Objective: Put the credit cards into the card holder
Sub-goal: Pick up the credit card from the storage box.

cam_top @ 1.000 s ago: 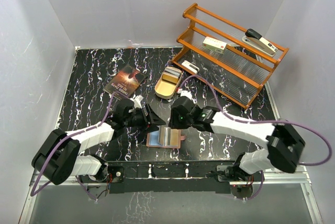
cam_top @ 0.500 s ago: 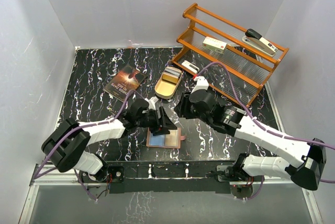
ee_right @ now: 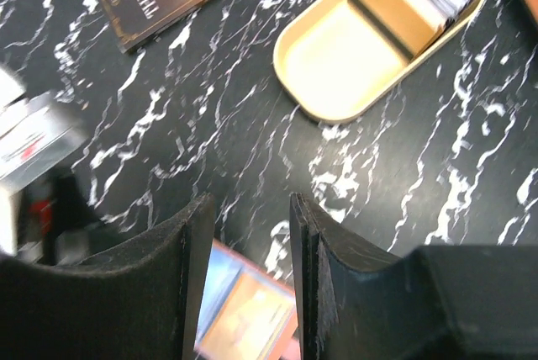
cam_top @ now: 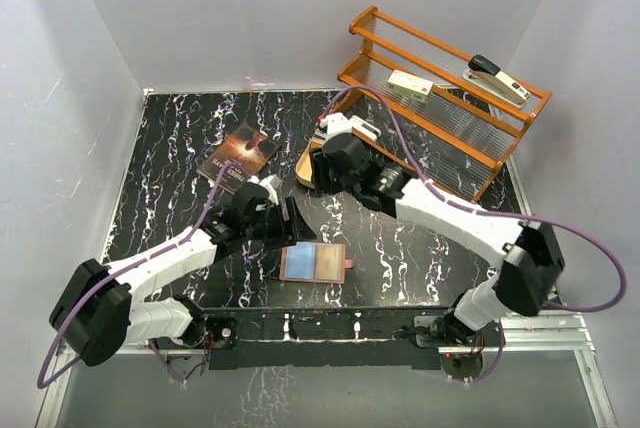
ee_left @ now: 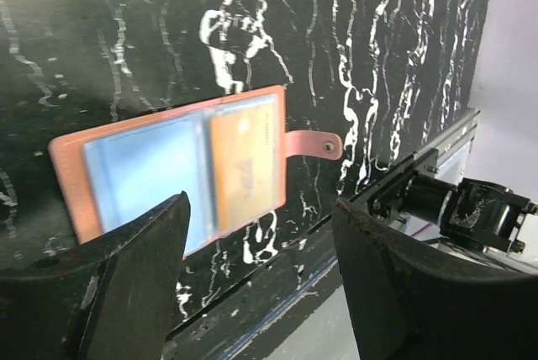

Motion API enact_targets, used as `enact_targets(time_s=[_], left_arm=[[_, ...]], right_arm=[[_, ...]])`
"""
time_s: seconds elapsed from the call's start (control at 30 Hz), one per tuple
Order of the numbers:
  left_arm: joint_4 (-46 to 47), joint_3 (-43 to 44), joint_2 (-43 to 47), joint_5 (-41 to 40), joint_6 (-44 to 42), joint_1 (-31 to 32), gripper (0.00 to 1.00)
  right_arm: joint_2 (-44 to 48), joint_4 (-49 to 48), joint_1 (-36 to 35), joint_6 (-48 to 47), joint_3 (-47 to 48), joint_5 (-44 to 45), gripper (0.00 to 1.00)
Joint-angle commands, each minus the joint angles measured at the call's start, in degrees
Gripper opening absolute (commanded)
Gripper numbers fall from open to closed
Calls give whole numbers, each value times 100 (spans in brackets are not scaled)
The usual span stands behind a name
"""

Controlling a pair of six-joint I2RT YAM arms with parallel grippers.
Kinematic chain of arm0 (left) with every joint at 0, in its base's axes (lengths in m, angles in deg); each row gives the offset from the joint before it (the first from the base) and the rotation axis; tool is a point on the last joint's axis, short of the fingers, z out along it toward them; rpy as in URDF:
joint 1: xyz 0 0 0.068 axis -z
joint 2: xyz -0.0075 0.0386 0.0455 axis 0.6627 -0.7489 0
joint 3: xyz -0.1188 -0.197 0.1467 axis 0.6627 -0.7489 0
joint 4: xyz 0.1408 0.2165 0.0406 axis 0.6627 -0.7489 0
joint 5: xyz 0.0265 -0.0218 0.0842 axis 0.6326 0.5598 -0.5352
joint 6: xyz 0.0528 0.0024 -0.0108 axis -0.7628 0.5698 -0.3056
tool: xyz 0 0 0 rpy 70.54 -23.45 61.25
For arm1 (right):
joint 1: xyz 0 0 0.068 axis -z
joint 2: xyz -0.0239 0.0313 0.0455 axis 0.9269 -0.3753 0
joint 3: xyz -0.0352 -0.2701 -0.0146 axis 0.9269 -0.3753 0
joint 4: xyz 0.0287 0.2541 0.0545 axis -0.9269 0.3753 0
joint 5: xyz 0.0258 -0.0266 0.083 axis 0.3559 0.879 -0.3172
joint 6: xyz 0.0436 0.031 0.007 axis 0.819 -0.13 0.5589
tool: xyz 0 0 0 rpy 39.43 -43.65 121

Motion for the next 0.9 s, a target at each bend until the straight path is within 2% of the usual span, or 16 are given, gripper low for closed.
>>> enact_targets(time_s=[0.0,0.17,0.37,0.53,0.73,0.87], left_arm=[[-377,-269,456,26,-314,-289,68],[-734,-300,838,85,-541,-569,79],[-1273,-96,1109,-102,-1126,-755,97],[-1987,374,1565,-545,-1614,-754,99],[-2235,531,2314,-702,-1919,-756,99],[-2238,391,2443,-838,-1934,-757,98]], right_arm=[[-712,-462,441,-1003,742,-55,39],[-1656,-312,742,-1693,1557,-310,41],[-2680,-384,926,-2689,2420,-224,43],[-3460,-8,1170,-3133,3272,-118,50],[-3931,-62,1362,-3695,3586,-66,50],[-4225,22,1362,-3857,3809,58,50]])
